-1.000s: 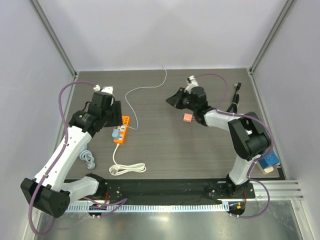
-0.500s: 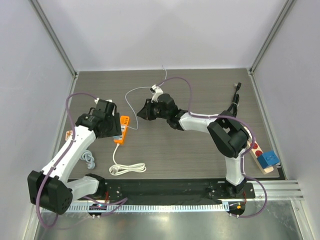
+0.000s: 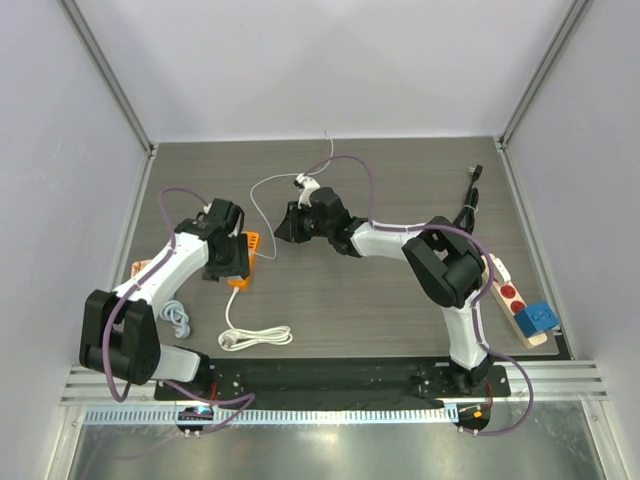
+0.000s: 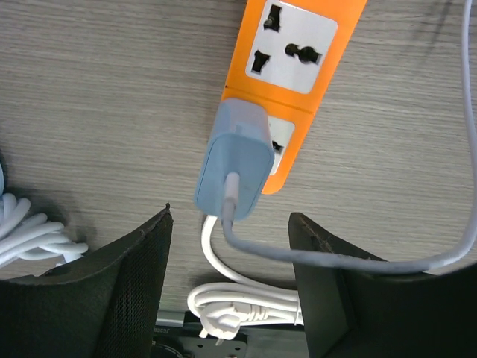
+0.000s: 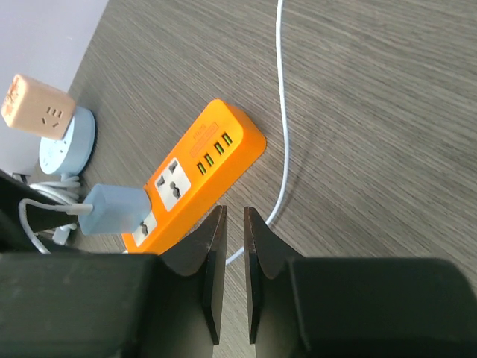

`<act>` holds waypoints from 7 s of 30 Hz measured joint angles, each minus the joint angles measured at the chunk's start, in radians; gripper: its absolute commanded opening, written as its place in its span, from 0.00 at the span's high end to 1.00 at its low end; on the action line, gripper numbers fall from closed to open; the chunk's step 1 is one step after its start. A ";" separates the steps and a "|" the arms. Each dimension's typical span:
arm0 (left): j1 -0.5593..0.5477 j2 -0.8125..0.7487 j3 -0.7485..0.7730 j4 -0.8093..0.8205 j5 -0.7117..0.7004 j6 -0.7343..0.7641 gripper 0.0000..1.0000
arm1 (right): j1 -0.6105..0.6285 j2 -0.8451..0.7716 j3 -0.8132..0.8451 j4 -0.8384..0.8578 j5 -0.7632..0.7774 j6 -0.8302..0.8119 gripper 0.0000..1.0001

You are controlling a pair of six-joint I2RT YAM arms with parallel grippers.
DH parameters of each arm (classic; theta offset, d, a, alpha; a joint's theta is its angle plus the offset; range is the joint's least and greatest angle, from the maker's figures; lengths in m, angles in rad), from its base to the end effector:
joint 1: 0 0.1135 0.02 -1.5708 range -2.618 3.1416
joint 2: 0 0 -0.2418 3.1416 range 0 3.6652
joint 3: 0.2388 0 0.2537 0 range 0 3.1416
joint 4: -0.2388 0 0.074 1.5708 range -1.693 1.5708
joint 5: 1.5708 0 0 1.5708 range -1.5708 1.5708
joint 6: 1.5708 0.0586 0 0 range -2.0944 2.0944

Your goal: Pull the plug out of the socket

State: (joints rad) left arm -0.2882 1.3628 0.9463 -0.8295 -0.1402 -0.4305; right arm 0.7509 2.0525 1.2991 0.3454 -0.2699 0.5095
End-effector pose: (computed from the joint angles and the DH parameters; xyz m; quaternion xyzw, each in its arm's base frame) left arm 0.2534 -0.0666 0.1801 -0.0813 0.9811 0.0080 0.1753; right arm 0.3349 0.3339 0.1511 -0.1731 0.8132 0.4115 0.3734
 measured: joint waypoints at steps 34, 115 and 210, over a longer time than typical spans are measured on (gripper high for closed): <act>0.045 0.126 0.072 0.055 0.082 0.106 0.79 | 0.020 0.096 0.168 -0.042 -0.077 -0.033 0.78; -0.297 0.277 0.118 0.615 0.534 -0.283 1.00 | -0.460 -0.591 -0.593 0.109 0.467 -0.172 0.78; 0.671 0.167 0.307 -0.304 -0.277 -0.742 0.00 | -0.296 -0.346 -0.409 0.134 0.180 -0.042 0.76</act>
State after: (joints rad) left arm 0.3824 1.5303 1.2530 -1.1339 -0.4175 -1.1721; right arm 0.4553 1.7069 0.8902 0.4797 -0.0895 0.4671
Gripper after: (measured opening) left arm 0.996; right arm 0.236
